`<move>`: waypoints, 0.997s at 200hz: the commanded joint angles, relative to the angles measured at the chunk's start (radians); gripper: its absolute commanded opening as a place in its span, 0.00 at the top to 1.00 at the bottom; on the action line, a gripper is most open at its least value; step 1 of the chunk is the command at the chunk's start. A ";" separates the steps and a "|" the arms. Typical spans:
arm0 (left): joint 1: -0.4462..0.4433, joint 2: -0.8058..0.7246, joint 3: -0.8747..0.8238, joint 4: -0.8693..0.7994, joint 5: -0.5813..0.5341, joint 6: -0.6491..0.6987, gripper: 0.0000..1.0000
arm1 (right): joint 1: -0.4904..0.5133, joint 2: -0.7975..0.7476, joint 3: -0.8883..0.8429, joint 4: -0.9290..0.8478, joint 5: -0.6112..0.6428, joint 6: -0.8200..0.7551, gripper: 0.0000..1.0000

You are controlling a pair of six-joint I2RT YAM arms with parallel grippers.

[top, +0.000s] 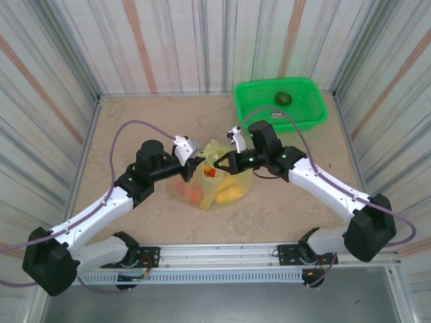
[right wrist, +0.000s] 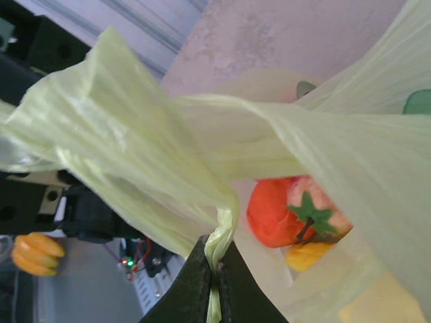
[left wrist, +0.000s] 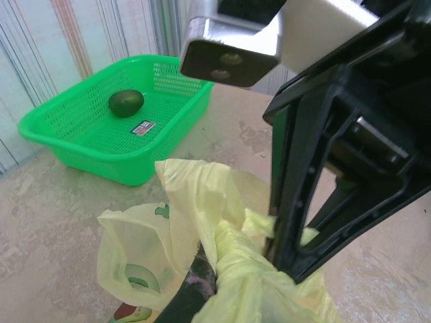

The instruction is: Place the fake fruits into the plastic bag and tie a complex knot

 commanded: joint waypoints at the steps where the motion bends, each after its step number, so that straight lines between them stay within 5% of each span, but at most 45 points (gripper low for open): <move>1: 0.009 -0.005 0.008 0.047 -0.014 -0.024 1.00 | 0.005 0.030 -0.008 0.039 0.143 0.036 0.92; 60: 0.008 -0.003 0.014 0.036 -0.003 -0.021 1.00 | -0.023 -0.035 -0.032 0.087 0.208 0.042 1.00; 97: 0.010 0.005 0.020 0.026 0.005 -0.020 0.81 | -0.027 -0.043 -0.026 0.079 0.189 0.042 1.00; 199: 0.027 -0.006 0.026 -0.001 0.098 0.019 0.66 | -0.047 -0.053 0.016 0.046 0.184 0.025 1.00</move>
